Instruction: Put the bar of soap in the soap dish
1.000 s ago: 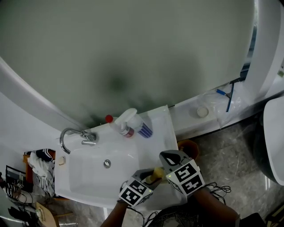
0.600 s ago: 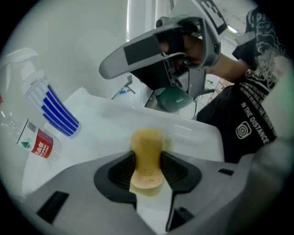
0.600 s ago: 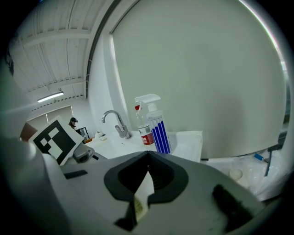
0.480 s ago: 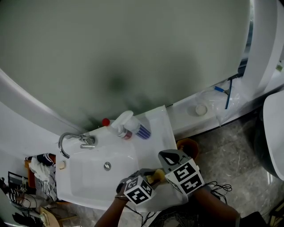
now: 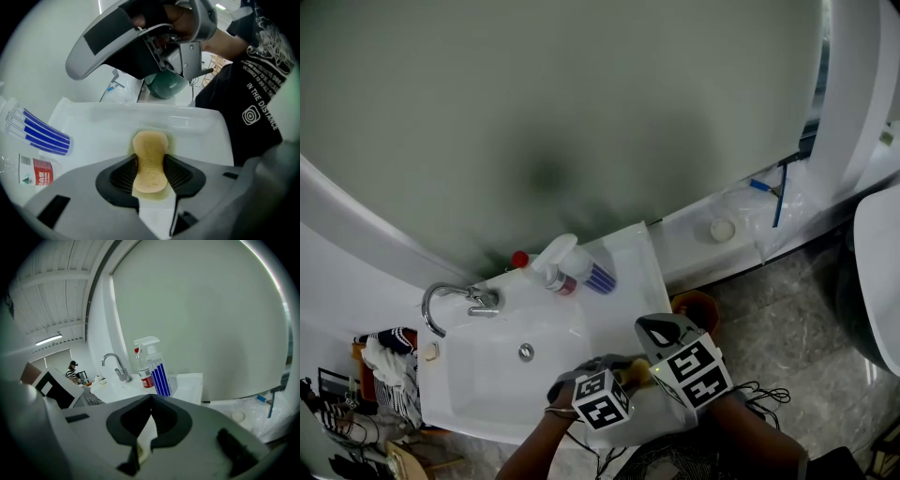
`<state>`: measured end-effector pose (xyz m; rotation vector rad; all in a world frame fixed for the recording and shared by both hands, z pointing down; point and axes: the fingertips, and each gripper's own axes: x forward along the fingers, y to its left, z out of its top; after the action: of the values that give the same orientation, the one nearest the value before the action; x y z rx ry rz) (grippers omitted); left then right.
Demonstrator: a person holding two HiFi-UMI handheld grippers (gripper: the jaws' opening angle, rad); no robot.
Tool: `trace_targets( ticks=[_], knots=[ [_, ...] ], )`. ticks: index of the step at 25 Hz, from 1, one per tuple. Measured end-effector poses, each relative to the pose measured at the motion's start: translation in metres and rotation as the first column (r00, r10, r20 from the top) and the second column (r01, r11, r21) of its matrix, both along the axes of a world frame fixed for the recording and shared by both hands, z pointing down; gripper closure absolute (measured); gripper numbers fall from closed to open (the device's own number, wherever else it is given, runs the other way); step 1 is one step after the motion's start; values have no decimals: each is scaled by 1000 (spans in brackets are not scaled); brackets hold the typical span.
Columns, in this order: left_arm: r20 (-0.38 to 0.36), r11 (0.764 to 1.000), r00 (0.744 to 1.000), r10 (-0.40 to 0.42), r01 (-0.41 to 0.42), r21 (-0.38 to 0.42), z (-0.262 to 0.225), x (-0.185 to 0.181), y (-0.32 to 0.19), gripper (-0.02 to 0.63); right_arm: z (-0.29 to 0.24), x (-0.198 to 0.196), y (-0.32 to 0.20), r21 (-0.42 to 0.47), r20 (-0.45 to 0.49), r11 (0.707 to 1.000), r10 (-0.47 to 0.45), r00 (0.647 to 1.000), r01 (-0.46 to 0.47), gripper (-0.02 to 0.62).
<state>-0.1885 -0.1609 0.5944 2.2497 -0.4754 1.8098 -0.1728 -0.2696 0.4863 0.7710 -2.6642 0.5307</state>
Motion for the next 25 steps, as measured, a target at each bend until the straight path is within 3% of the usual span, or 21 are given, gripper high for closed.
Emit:
trace_targets(
  ticks=[11,17,25],
  knots=[
    [32,999,999,42,-42,7,2,3,0,419,0,1,1,-3,-4,1000,-2,1000,2,584],
    [56,993,992,112,-115,41,2,-1,1,411,0,-1,2,-3,-4,1000,-9,1000,9,584],
    [12,998,999,51,-52,30,-8,-3,5,397,-1,-2,4,-8,1,1000,-14,1000,14,584]
  ],
)
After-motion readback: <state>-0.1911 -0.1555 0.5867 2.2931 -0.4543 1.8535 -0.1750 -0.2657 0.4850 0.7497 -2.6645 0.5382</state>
